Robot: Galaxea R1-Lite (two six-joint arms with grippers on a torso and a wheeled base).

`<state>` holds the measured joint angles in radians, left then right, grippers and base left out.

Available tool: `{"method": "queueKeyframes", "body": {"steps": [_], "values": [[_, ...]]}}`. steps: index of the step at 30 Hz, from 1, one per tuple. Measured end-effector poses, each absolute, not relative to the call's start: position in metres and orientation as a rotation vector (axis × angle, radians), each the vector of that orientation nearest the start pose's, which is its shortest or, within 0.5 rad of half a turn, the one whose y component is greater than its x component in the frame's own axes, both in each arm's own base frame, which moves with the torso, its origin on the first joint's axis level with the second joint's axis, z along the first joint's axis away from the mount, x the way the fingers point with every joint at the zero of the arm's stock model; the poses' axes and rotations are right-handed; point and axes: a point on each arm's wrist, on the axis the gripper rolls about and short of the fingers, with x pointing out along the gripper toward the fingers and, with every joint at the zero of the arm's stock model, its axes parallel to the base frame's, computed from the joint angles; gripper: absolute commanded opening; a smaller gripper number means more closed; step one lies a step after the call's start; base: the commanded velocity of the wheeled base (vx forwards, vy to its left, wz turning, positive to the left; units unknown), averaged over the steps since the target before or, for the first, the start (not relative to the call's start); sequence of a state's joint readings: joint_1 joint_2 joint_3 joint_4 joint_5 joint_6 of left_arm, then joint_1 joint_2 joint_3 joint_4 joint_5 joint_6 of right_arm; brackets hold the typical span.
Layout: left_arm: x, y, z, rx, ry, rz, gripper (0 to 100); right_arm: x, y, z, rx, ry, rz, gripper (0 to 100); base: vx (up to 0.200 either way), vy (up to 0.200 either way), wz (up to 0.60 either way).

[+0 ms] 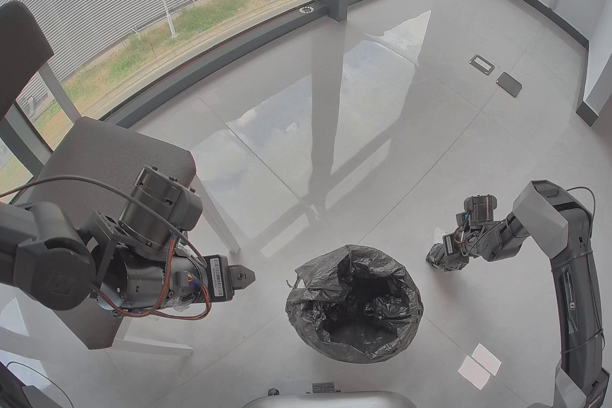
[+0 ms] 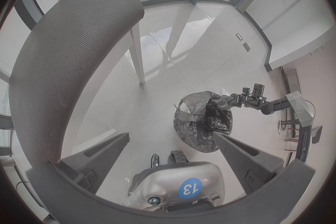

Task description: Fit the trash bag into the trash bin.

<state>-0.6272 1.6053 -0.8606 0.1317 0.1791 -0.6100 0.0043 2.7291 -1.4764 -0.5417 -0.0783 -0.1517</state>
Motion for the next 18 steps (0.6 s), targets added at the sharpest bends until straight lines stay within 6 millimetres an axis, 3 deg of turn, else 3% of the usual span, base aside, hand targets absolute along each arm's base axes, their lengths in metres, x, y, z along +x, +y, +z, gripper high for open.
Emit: {"method": "queueKeyframes", "body": {"steps": [5,8,15,18], "values": [[0.209,-0.146,0.159,-0.220,0.897,-0.154,100,0.476,0.001,-0.087,-0.174,0.713,-0.034,0,0.000,0.000,0.00],[0.209,-0.146,0.159,-0.221,0.895,-0.154,100,0.472,0.002,-0.075,-0.178,0.706,-0.037,0,0.000,0.000,0.00],[0.210,-0.145,0.160,-0.223,0.891,-0.148,100,0.452,0.008,-0.014,-0.185,0.606,-0.011,0,0.000,0.000,0.00],[0.209,-0.144,0.160,-0.225,0.889,-0.146,100,0.435,0.017,0.022,-0.195,0.524,0.034,0,0.000,0.000,0.00]]}}
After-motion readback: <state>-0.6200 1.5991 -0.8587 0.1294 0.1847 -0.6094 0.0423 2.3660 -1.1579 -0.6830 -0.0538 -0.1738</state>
